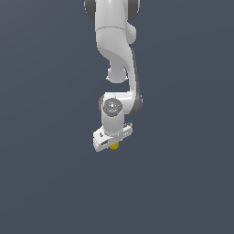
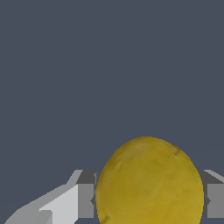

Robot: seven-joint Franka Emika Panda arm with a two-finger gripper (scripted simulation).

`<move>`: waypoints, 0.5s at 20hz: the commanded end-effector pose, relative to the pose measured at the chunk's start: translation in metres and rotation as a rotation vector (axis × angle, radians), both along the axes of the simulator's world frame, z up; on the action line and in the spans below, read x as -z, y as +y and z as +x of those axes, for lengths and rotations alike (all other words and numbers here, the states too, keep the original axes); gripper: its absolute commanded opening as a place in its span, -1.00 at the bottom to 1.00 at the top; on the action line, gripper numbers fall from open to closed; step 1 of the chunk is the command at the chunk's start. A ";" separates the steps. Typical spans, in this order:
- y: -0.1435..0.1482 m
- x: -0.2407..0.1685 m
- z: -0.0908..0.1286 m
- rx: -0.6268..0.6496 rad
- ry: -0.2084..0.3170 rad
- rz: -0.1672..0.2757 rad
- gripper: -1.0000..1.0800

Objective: Pick up the object and move it to a goal position.

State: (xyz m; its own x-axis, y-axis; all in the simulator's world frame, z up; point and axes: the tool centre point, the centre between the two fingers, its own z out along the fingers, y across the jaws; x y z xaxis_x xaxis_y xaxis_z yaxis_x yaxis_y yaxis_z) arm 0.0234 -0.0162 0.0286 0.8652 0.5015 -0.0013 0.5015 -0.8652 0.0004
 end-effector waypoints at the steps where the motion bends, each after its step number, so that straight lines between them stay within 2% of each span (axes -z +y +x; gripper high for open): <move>1: 0.022 -0.001 -0.005 -0.002 -0.001 0.001 -1.00; 10: 0.128 -0.002 -0.027 -0.003 -0.001 0.001 -1.00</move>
State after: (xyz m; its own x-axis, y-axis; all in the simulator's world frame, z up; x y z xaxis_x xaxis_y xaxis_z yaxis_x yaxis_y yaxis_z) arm 0.0002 0.0940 0.0295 0.8634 0.5044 -0.0011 0.5044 -0.8634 -0.0005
